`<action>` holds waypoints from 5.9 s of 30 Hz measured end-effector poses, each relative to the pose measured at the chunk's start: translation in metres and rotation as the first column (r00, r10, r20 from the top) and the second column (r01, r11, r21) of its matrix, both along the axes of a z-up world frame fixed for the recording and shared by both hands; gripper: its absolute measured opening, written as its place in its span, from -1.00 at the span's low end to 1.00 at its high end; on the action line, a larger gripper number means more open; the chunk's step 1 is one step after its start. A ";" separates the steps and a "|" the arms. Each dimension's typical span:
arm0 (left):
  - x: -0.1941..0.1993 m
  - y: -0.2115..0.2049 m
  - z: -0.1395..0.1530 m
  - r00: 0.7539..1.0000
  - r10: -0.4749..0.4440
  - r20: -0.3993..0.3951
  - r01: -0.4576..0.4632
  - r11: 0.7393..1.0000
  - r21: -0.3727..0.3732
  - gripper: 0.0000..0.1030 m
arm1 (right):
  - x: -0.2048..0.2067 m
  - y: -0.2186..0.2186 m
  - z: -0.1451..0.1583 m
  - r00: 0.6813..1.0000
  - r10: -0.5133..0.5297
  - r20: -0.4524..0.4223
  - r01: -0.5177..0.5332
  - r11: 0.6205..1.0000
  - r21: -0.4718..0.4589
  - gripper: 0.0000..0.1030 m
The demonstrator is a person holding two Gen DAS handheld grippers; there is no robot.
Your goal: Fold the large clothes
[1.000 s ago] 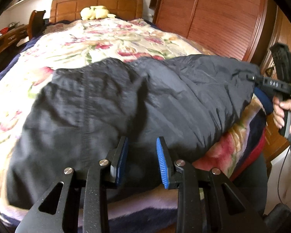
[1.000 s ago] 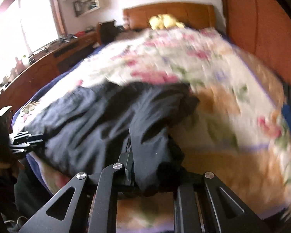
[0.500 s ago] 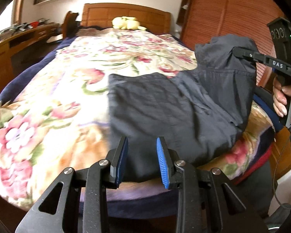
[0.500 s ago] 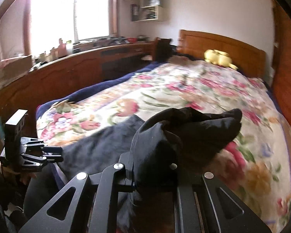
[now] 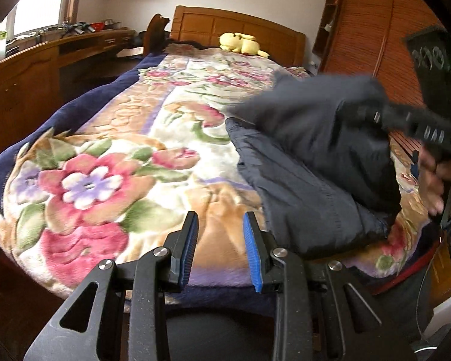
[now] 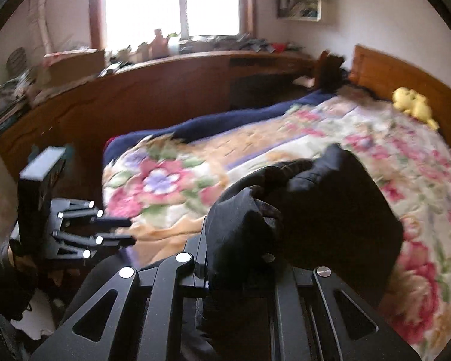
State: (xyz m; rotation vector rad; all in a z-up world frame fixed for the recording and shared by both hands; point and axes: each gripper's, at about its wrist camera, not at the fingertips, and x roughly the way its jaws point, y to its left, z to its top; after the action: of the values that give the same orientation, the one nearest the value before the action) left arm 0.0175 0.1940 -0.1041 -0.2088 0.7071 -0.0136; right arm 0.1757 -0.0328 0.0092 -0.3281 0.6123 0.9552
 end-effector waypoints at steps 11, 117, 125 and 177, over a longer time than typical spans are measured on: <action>-0.001 0.002 0.005 1.000 -0.002 0.009 0.002 1.000 0.028 -0.39 | 0.029 0.015 -0.001 0.997 -0.030 -0.066 0.033 0.999 0.039 -0.09; 0.020 -0.047 -0.044 0.985 -0.090 -0.145 0.090 0.996 -0.011 -0.50 | 0.135 -0.123 -0.069 0.936 -0.326 -0.133 0.325 0.945 -0.031 0.18; 0.020 -0.045 -0.045 0.984 -0.096 -0.147 0.094 0.995 -0.019 -0.49 | 0.216 -0.103 -0.090 0.905 -0.376 -0.198 0.373 0.926 -0.053 0.31; -0.003 0.026 -0.005 0.989 -0.026 0.143 0.031 0.999 -0.031 -0.92 | 0.199 -0.028 -0.050 0.958 -0.274 -0.081 0.274 0.962 -0.012 -0.44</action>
State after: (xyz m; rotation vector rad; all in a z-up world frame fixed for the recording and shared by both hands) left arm 0.0145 0.2198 -0.1091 -0.2273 0.5671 -0.0670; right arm 0.3749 -0.0609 -0.0409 -0.1981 0.7135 0.7035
